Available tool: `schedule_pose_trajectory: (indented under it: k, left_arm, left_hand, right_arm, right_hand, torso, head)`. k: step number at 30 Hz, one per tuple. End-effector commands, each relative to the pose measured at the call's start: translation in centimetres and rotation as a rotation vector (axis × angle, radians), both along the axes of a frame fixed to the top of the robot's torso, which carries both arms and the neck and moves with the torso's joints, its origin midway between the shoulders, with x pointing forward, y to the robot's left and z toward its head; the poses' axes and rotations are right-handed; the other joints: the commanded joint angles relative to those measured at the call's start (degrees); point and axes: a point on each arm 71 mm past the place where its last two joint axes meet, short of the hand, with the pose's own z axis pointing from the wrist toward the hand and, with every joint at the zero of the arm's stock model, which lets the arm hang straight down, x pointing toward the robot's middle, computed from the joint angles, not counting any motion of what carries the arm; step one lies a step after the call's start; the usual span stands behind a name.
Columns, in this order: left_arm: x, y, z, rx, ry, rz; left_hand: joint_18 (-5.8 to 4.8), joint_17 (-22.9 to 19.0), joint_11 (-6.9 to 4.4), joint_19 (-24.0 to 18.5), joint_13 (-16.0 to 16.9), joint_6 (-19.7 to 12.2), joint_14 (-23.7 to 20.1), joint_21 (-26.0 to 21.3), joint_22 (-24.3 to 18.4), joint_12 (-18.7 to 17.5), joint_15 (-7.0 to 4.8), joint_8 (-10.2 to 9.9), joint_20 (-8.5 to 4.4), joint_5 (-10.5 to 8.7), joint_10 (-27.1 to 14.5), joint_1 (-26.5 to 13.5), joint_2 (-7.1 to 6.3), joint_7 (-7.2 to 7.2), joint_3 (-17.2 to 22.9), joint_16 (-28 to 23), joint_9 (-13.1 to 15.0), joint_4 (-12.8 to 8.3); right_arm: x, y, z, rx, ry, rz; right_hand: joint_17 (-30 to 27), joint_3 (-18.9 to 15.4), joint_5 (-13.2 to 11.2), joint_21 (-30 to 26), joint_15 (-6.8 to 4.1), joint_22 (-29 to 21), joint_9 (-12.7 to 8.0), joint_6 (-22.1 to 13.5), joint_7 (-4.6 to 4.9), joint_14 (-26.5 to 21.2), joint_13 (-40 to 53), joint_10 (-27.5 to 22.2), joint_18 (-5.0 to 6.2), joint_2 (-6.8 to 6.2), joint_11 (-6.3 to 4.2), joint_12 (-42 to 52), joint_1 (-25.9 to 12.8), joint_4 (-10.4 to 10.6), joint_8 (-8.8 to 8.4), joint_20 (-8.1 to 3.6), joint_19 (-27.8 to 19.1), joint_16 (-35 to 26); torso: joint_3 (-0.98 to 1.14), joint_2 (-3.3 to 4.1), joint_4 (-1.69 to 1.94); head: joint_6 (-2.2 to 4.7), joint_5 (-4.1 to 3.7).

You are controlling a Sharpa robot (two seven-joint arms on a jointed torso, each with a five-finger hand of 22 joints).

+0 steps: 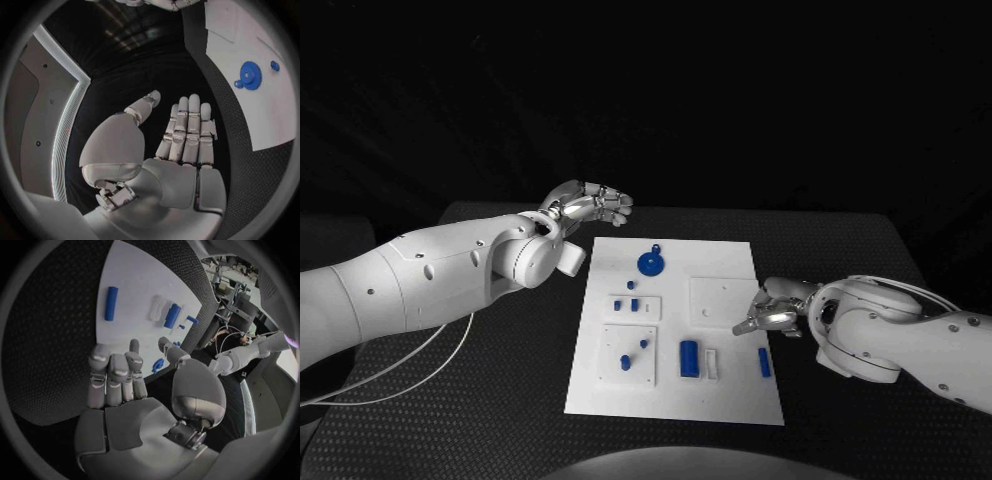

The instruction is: Assemble the parts on the task board

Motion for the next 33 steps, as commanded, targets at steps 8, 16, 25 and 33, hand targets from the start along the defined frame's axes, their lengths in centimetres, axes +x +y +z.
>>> schedule_pose_trajectory:
  k: [8, 16, 25, 33]
  left_arm:
    - [0.0, -0.1, 0.1, -0.01, -0.003, -0.011]
    - [0.0, -0.4, 0.1, -0.012, -0.002, -0.017]
    - [0.0, -0.3, 0.1, -0.012, -0.001, -0.017]
    - [-0.1, -0.3, 0.1, -0.013, -0.001, -0.018]
  left_hand:
    - [0.0, 0.15, -0.04, 0.19, -0.08, -0.51, 0.34, -0.4, 0.11, 0.1, -0.01, 0.19, 0.14, -0.04, -0.33, -0.56, 0.01, 0.03, 0.01, -0.4, -0.07, 0.43]
    - [0.0, 0.19, -0.05, 0.2, -0.08, -0.5, 0.35, -0.42, 0.14, 0.11, -0.01, 0.2, 0.14, -0.04, -0.31, -0.58, 0.02, 0.02, 0.01, -0.44, -0.07, 0.46]
    - [0.0, 0.24, -0.05, 0.21, -0.08, -0.49, 0.36, -0.44, 0.17, 0.12, -0.01, 0.21, 0.14, -0.05, -0.3, -0.61, 0.03, 0.02, 0.0, -0.48, -0.07, 0.5]
    - [0.0, 0.29, -0.06, 0.21, -0.09, -0.49, 0.37, -0.47, 0.19, 0.12, -0.01, 0.22, 0.14, -0.06, -0.3, -0.63, 0.03, 0.02, -0.01, -0.51, -0.08, 0.53]
  right_arm:
    - [-1.1, -2.6, -0.4, -0.1, 0.093, -0.014]
    - [-1.7, -3.6, -1.2, -0.138, 0.1, -0.021]
    - [-2.9, -2.9, -3.5, -0.135, 0.134, -0.012]
    - [-3.2, -1.9, -4.3, -0.132, 0.139, 0.002]
  right_hand:
    - [0.26, -0.35, -0.09, 0.01, 0.26, 0.59, 0.63, -0.05, 0.3, 0.11, 0.27, 0.47, 1.17, 3.81, 0.23, 0.11, 1.74, -2.4, 0.26, -0.13, -0.14, -0.1]
    - [0.32, -1.2, -0.09, 0.08, 0.25, 0.71, 0.65, 0.42, 0.17, 0.07, 0.32, 0.64, 1.17, 5.16, 0.12, 0.04, 0.69, -2.93, 0.32, 0.18, -0.37, -0.09]
    - [0.34, -1.69, -0.09, 0.13, 0.17, 0.75, 0.54, 0.95, 0.0, 0.06, 0.38, 0.83, 1.18, 5.93, -0.04, 0.02, -0.37, -3.22, 0.34, 0.33, -0.48, -0.09]
    - [0.35, -1.69, -0.09, 0.14, 0.15, 0.75, 0.52, 1.18, -0.07, 0.06, 0.42, 0.91, 1.18, 6.09, -0.11, 0.03, -0.46, -3.4, 0.39, 0.34, -0.5, -0.09]
  torso:
    - [0.05, 0.07, -0.05]
    - [-0.1, 0.0, 0.11]
    - [-0.12, 0.06, 0.22]
    - [-0.16, 0.03, 0.24]
  head:
    - [0.56, -1.27]
    - [0.47, -1.93]
    - [0.18, -2.17]
    - [0.05, -2.07]
